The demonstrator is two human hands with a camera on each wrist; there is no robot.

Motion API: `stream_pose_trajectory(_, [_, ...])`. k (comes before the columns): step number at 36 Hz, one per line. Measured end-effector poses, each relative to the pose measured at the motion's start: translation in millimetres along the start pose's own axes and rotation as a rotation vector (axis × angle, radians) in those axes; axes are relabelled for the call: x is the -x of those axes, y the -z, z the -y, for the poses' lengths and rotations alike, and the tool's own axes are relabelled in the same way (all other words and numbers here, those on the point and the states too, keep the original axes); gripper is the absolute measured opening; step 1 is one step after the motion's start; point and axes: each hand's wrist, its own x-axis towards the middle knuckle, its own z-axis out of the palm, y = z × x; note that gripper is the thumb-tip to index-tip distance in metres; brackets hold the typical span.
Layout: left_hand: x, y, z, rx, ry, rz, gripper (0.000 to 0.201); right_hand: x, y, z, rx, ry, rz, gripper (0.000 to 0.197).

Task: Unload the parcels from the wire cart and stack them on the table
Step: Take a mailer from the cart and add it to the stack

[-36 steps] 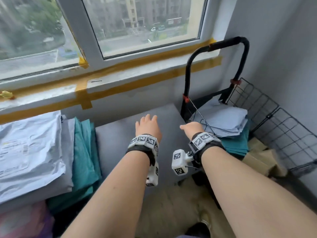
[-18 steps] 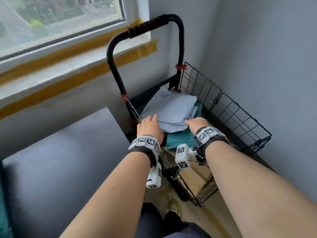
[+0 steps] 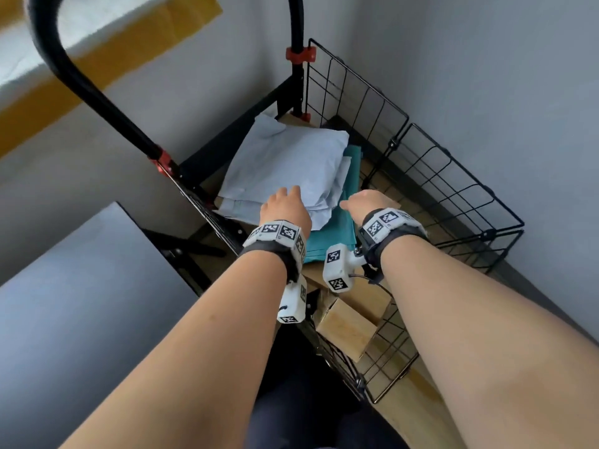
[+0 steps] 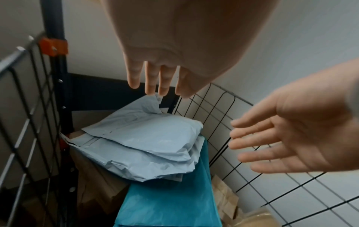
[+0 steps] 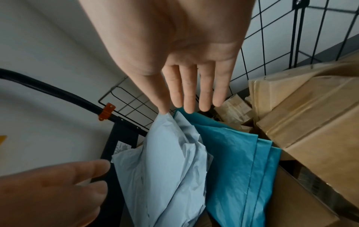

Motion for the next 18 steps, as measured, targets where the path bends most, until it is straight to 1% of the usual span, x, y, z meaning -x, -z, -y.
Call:
stream_pose_trajectory(3, [-24, -10, 3, -0.039, -0.010, 0.046, 0.055, -28, -10, 9, -0.034, -0.013, 0.008, 0.035])
stream_pose_trajectory(6, [-46, -17, 9, -0.063, -0.007, 0.090, 0.055, -62, -30, 22, -0.093, -0.019, 0.051, 0.029])
stream_pose_trajectory(10, [-67, -30, 18, -0.066, -0.007, 0.124, 0.053, -95, -46, 33, -0.159, -0.024, 0.094, 0.038])
stream_pose_trajectory(12, [-74, -36, 23, -0.070, 0.000, 0.147, 0.054, -104, -50, 38, -0.181, -0.034, 0.119, 0.030])
stream_pose_trajectory(14, [-80, -40, 28, -0.066, 0.016, 0.169, 0.054, -111, -54, 44, -0.237, -0.065, 0.107, 0.020])
stream_pose_trajectory(18, [-87, -44, 33, -0.031, 0.044, 0.187, 0.054, -117, -59, 51, -0.338, -0.108, 0.087, 0.027])
